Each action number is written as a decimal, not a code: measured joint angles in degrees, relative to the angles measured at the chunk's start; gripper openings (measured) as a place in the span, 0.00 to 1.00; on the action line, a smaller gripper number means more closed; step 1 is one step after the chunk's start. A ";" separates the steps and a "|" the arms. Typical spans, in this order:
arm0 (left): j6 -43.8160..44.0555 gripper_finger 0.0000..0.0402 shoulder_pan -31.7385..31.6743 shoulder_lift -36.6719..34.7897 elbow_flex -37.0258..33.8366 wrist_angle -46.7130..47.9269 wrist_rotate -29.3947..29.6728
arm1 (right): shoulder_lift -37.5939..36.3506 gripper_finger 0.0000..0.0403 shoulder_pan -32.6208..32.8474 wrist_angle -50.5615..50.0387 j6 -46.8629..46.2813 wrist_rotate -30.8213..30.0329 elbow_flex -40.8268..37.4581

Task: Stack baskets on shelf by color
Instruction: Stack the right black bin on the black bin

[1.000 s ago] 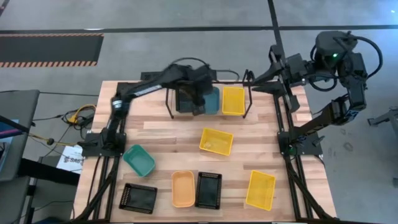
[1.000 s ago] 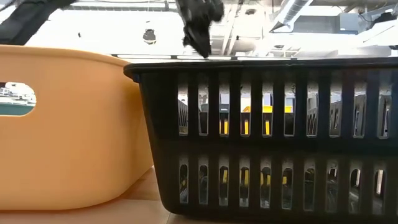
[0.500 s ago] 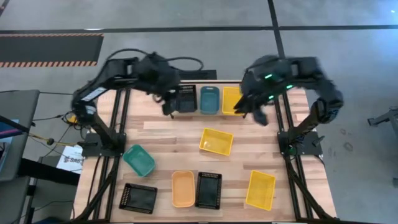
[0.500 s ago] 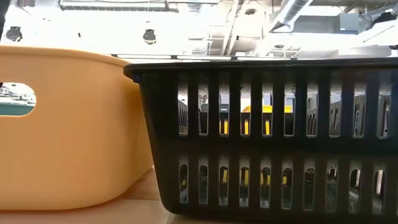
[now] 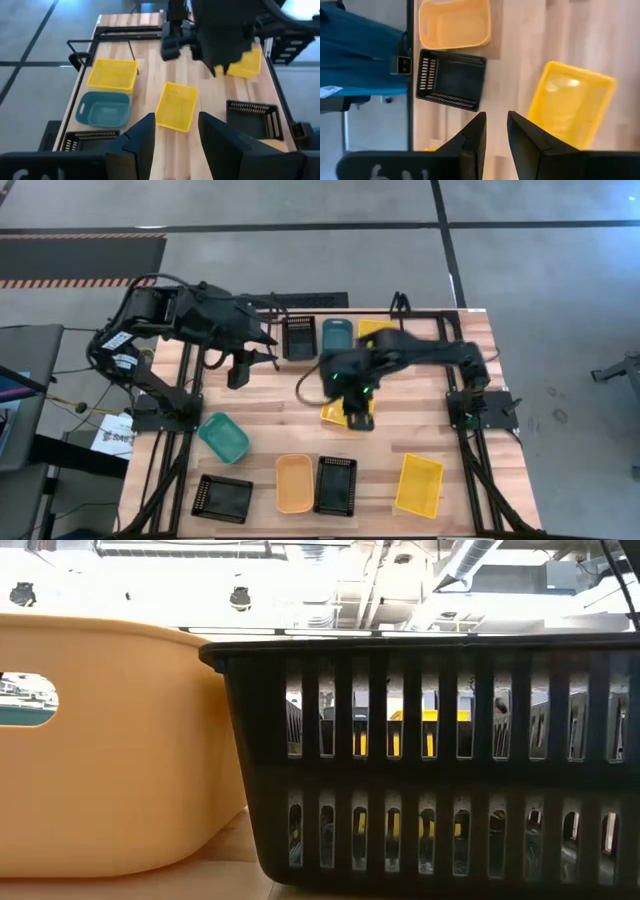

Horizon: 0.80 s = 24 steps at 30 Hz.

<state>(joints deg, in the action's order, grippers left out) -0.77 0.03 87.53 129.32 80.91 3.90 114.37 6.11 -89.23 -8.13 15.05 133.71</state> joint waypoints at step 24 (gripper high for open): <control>8.94 0.35 4.91 -0.03 0.00 3.16 -0.21 | 17.37 0.26 18.08 2.69 -10.75 -12.29 0.05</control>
<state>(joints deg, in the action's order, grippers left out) 8.17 4.94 87.50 129.32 84.08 3.68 131.75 24.19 -86.54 -18.88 2.76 133.76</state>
